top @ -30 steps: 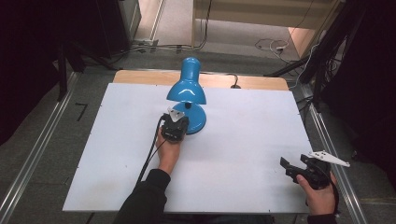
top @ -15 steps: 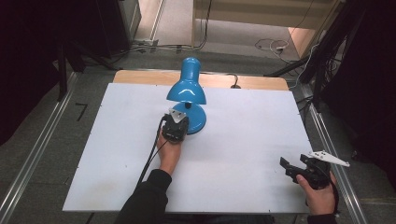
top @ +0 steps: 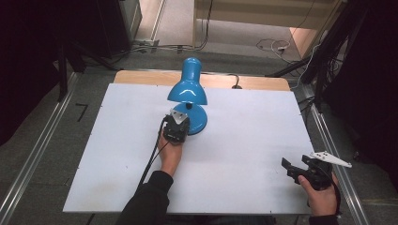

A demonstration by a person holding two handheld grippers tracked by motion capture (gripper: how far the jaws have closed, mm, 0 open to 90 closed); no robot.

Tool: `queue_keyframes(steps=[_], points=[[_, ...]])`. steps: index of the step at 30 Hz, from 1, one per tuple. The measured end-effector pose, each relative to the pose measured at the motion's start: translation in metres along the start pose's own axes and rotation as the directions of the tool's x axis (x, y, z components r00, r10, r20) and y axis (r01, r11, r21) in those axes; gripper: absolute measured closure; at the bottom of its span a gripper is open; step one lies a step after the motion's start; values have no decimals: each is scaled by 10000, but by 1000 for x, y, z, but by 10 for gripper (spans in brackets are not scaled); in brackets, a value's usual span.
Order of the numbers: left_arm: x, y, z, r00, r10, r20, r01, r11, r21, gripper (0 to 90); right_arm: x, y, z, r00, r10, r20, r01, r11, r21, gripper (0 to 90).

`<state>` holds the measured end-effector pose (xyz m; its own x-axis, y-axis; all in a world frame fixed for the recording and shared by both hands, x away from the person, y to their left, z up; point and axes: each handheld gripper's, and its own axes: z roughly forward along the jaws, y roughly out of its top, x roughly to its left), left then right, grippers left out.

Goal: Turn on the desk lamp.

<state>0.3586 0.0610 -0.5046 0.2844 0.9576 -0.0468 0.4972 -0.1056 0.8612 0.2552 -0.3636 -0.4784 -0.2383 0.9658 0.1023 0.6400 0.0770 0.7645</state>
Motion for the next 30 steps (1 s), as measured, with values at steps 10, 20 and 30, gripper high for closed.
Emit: queue_keyframes(steps=[10, 20, 30], points=[[-1, -2, -2, 9997, -145, 186, 144, 9999, 72, 900, 1, 0, -1, 10000, 22, -20, -22, 10000, -13, 134], [1, -2, -11, 9994, -275, 223, 281, 9992, -291, 734, -1, 0, 0, 9999, 103, 12, -103, 9999, 12, 134], [5, 0, -33, 9972, -385, 642, 410, 9984, -378, 613, 0, 0, -1, 10000, 53, 29, -53, 10000, -17, 134]])
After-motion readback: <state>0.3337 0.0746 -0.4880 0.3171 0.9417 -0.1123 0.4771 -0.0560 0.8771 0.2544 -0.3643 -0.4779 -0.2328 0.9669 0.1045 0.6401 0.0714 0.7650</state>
